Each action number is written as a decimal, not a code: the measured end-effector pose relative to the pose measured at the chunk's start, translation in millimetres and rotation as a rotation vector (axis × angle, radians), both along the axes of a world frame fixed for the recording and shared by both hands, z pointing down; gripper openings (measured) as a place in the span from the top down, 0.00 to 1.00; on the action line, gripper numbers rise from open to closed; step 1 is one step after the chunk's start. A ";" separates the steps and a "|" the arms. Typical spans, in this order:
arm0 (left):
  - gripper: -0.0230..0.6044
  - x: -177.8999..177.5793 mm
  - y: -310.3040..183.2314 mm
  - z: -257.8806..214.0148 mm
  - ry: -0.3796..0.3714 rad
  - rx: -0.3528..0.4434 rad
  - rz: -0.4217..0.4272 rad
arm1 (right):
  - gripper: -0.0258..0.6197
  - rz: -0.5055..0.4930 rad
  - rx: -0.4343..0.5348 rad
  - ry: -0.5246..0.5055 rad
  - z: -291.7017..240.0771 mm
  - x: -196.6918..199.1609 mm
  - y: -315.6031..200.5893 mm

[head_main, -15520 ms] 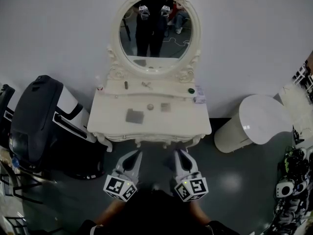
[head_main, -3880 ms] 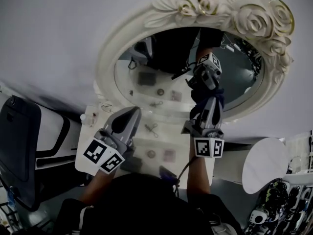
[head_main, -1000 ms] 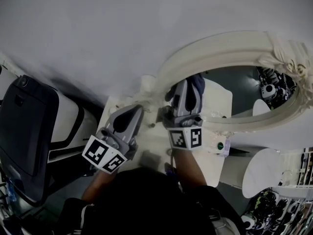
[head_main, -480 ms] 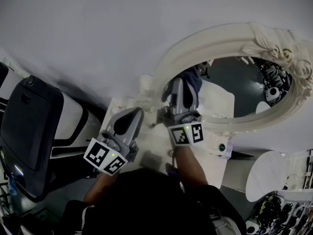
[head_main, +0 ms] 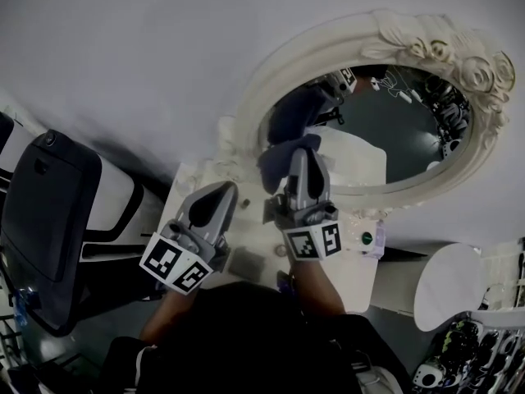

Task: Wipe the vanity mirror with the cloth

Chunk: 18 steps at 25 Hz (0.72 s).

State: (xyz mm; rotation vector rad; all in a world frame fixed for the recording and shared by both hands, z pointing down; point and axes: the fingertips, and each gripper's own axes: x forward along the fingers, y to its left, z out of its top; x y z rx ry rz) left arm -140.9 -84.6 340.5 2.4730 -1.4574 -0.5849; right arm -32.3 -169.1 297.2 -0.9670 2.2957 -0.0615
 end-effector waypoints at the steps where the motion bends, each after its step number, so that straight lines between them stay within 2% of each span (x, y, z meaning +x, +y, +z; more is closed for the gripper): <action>1: 0.96 5.9 -0.1 0.4 0.001 -0.001 0.009 | 0.92 0.012 -0.003 -0.001 1.1 9.3 3.0; 9: 0.96 60.3 -10.3 3.9 0.005 -0.001 0.088 | 0.92 0.147 -0.014 0.014 5.2 94.9 16.5; 18: 0.96 116.6 -27.6 12.9 -0.009 -0.020 0.147 | 0.92 0.301 -0.081 0.061 42.6 189.5 15.0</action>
